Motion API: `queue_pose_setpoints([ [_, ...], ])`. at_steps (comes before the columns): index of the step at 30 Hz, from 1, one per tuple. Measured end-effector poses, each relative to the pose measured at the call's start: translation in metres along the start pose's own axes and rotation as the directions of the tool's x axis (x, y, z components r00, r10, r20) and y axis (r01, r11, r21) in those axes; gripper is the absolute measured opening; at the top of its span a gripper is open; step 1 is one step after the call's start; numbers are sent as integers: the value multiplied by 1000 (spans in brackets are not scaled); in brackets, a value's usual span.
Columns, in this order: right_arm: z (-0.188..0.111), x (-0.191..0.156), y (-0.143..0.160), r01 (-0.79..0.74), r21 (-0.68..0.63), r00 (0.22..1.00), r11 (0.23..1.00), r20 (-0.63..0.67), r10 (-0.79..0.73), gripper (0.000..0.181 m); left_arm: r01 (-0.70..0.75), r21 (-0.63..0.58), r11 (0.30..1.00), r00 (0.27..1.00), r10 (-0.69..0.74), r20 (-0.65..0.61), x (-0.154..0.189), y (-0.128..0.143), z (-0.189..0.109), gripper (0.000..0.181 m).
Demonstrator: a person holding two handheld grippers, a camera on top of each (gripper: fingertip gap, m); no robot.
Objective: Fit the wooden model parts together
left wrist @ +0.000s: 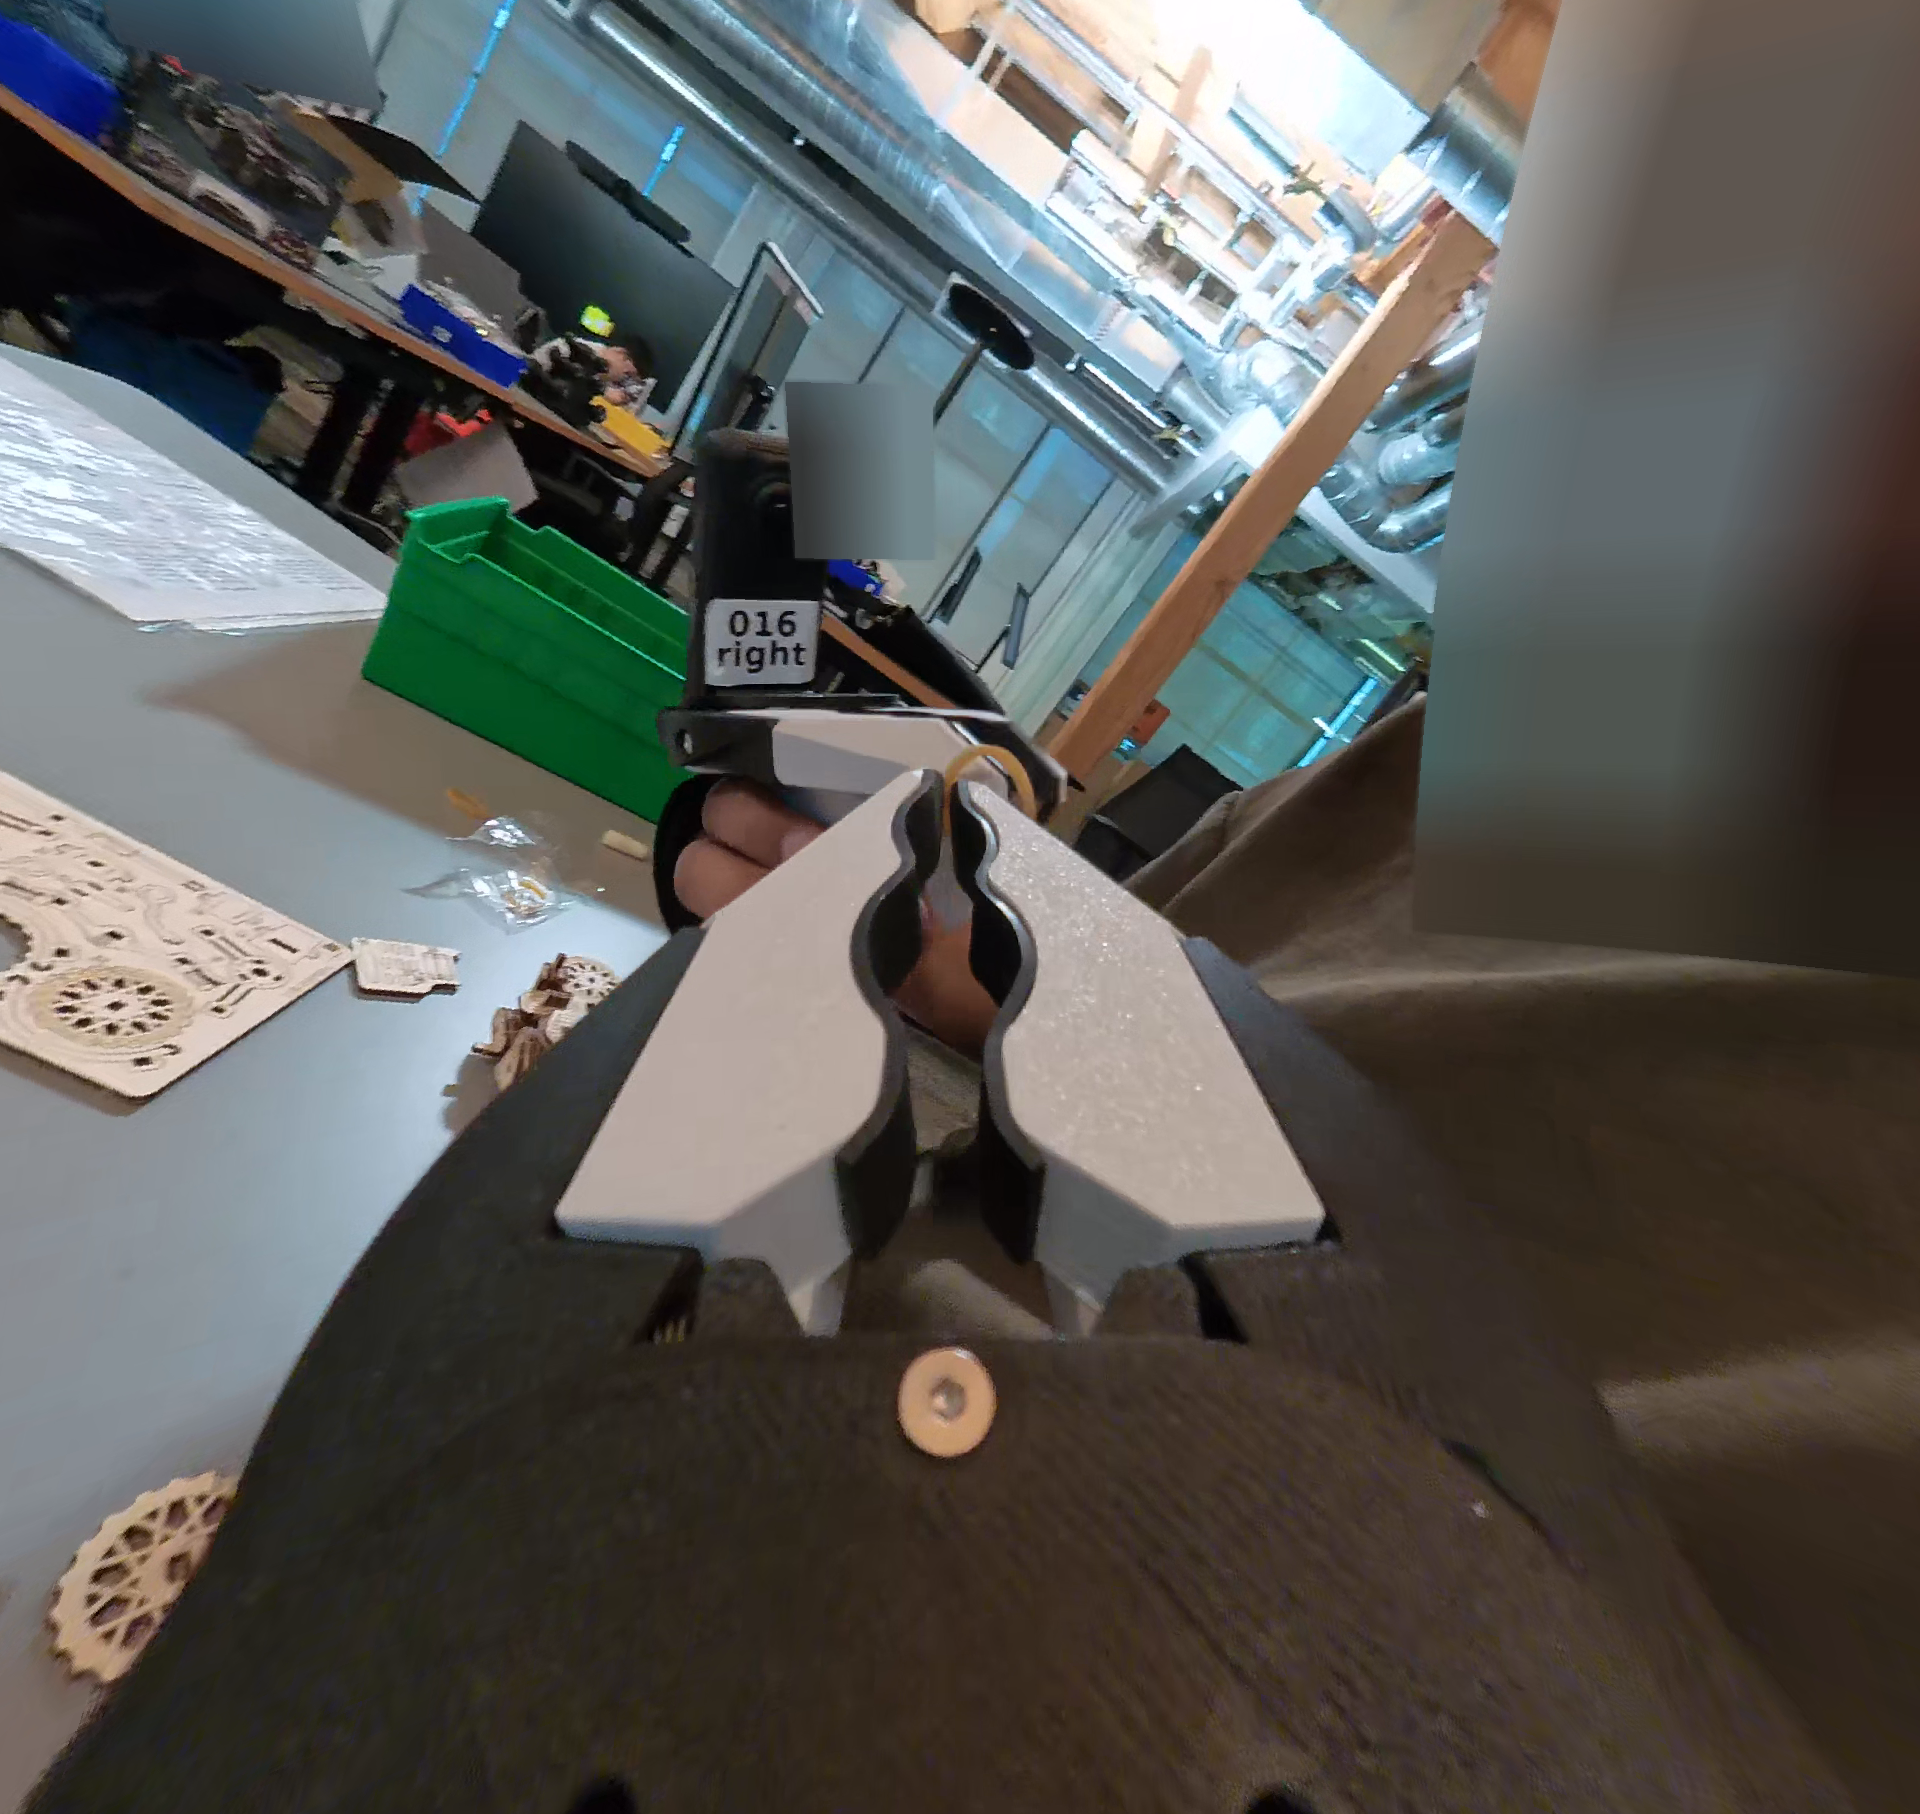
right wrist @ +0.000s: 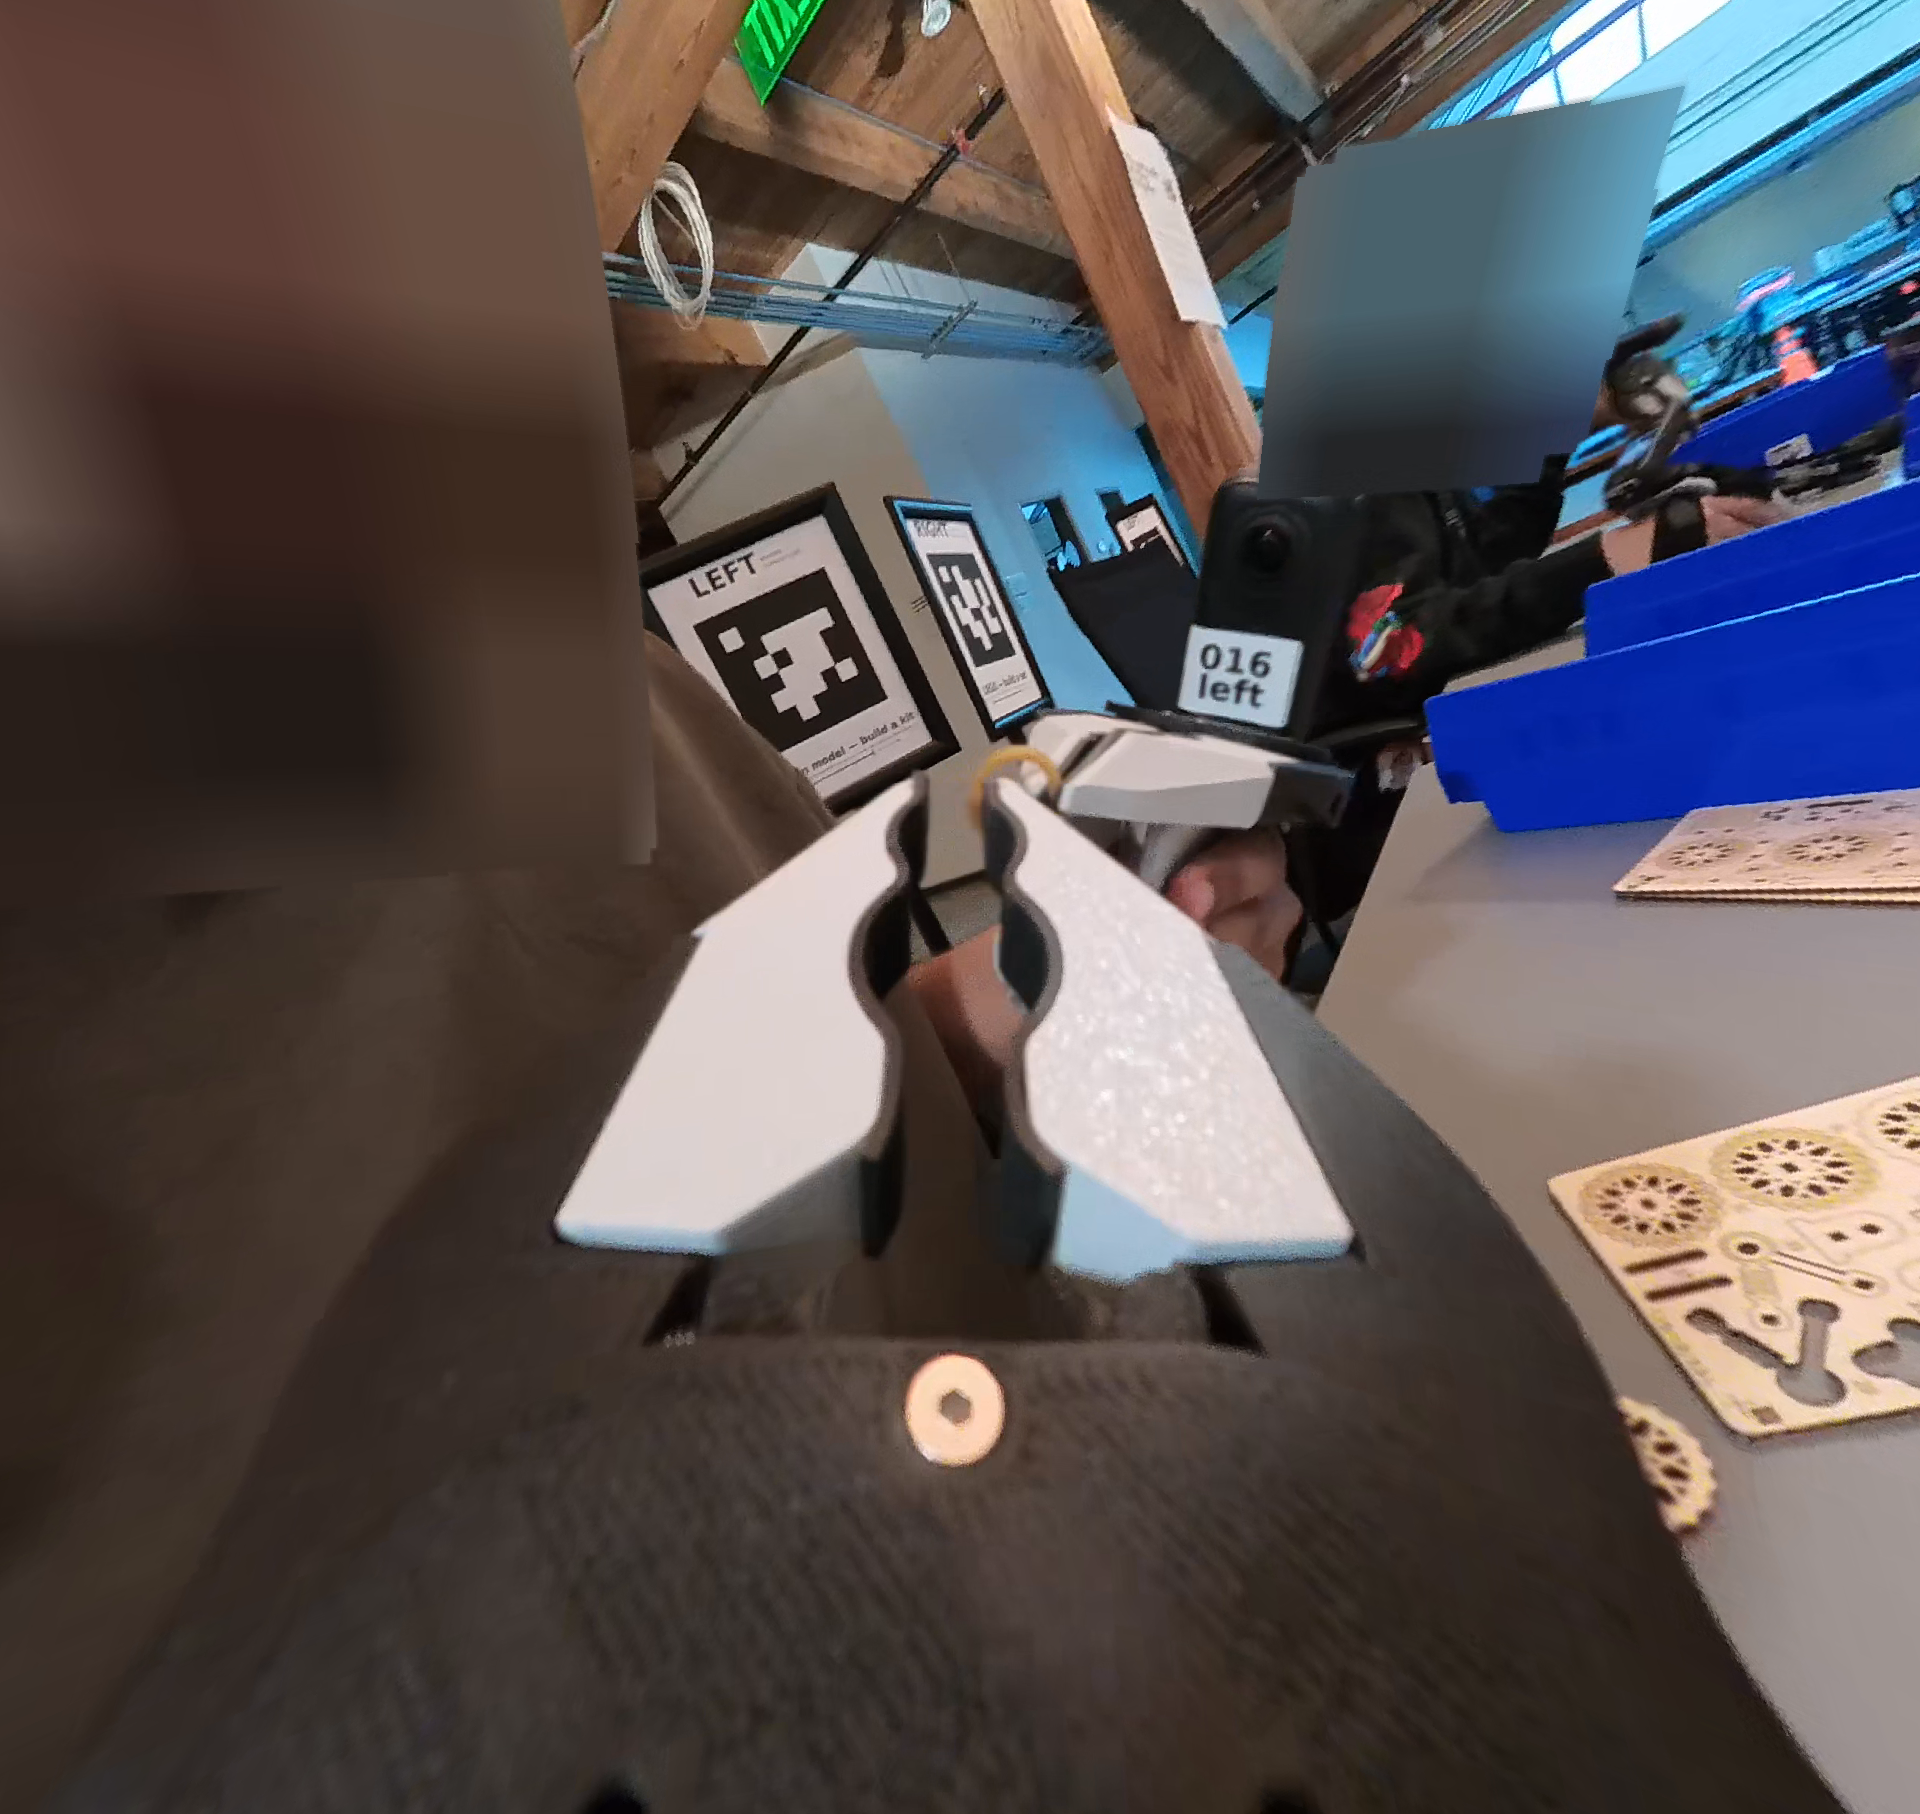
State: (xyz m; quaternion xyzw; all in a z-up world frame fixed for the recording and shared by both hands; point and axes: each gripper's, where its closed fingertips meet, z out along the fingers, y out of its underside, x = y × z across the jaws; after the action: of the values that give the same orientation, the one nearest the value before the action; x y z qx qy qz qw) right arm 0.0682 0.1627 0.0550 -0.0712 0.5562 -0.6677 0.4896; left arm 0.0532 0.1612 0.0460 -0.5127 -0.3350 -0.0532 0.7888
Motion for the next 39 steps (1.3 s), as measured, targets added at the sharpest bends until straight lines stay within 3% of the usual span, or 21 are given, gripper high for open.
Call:
queue_pose_setpoints([
  [3,-6,5,-7,21,22,999,1000,-46,-20,25,9,9,1000,1000,-9,3,-1,-2,-2,0],
  [6,-12,17,-11,125,-5,979,992,-161,-125,15,16,26,1000,1000,-16,15,-4,-5,-3,0],
  [8,-14,25,-14,261,-38,928,965,-266,-261,2,19,53,998,999,-21,50,-9,-8,-4,0],
  [12,-10,32,-14,439,-164,791,884,-395,-466,2,-14,76,997,984,0,179,-24,-13,-7,0],
  [17,-9,40,-13,483,-226,704,846,-474,-529,11,-96,61,994,961,76,265,-24,-16,-3,0],
  [24,-5,35,-12,474,-211,727,855,-455,-515,8,-139,42,989,946,120,301,-25,-15,-1,0],
  [31,-9,34,-13,402,-136,802,905,-424,-420,6,-264,-38,964,875,256,411,-28,-17,-2,0],
  [39,-7,32,-8,437,-127,802,890,-394,-450,2,-264,-138,954,851,298,433,-35,-2,6,0],
])
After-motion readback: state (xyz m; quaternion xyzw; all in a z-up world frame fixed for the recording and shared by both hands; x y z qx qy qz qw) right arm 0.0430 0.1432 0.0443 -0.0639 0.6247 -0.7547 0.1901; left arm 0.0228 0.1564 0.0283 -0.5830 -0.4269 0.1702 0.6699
